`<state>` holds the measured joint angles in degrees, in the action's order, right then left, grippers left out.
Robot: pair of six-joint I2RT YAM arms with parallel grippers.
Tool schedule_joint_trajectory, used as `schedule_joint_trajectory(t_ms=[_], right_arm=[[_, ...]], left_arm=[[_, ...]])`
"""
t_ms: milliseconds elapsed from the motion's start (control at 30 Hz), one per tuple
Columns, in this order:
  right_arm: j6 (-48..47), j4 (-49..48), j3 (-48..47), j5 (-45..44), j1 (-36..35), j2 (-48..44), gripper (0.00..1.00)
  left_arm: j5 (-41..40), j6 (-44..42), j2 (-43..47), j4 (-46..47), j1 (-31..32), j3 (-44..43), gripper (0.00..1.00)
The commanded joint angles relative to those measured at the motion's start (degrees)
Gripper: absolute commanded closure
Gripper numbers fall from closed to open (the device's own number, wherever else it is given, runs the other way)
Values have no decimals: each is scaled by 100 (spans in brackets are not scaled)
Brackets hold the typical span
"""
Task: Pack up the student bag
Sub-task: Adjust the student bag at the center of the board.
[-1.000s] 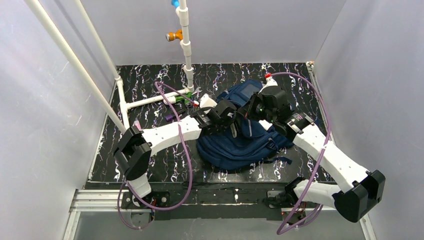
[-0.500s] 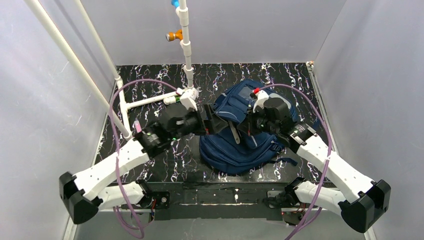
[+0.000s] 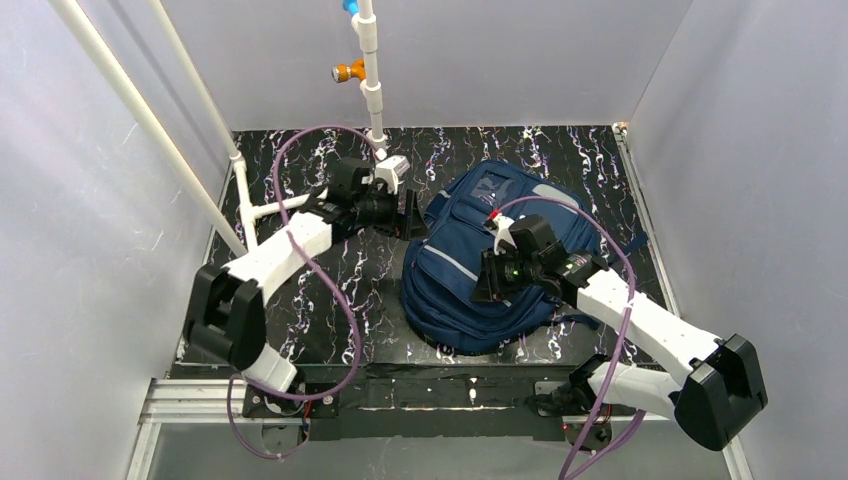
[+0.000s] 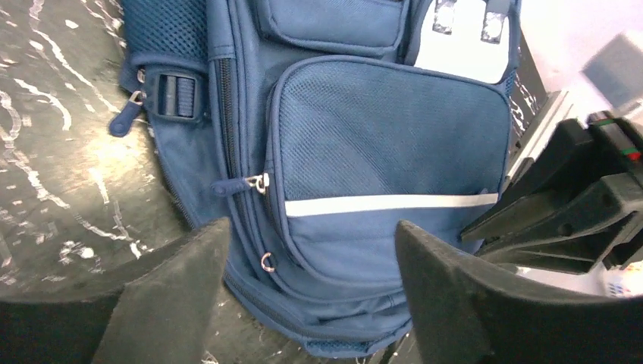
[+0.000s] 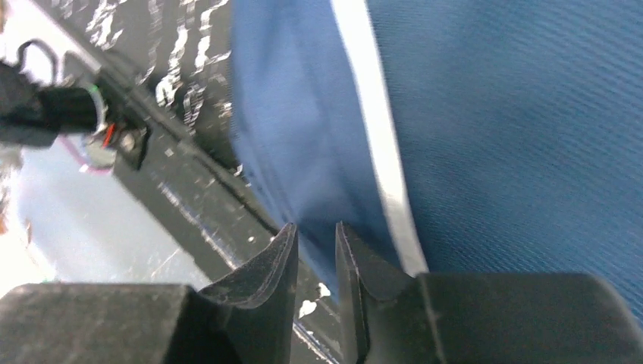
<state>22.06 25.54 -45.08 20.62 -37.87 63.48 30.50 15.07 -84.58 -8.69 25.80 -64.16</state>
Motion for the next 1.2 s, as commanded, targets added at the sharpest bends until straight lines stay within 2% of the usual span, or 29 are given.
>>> schedule_joint_trajectory(t_ms=[0,33,133,233,300,400,600,633,767,900,1000,1100,1167], right_arm=[[813,562,105,-1817,97,-218,75],[998,682,127,-2245,176,-260,75],[1450,1180,279,-3083,590,-506,74],[1475,1086,556,-3118,1321,-604,71],[1323,1078,604,-2973,1982,-462,70],[863,947,581,-2714,2501,-212,70],[572,630,303,-2295,2996,325,69],[463,370,166,-1871,3039,587,69],[194,396,-154,-1501,3048,872,69],[58,314,-213,-1218,3048,851,70],[-13,331,-241,-1120,3048,845,70],[-44,393,-276,-1081,3048,817,71],[-4,416,-298,-1082,3048,742,71]], left_arm=[[897,-241,-684,349,-147,-632,38],[930,-197,-835,347,-153,-704,39],[702,-56,-1028,542,-135,-606,30],[282,110,-1142,614,-145,-452,31],[287,296,-1239,600,-145,-470,31],[520,294,-1325,914,-133,-315,31],[1155,-1312,-1264,1133,-102,-16,26],[2016,-2165,-1276,935,-101,-48,28],[2881,-3302,-992,728,-82,477,28],[2963,-4085,-979,441,86,705,29],[2716,-4480,-1157,300,250,672,33],[2685,-4538,-1198,306,387,650,37],[2325,-4672,-1159,331,574,735,42]])
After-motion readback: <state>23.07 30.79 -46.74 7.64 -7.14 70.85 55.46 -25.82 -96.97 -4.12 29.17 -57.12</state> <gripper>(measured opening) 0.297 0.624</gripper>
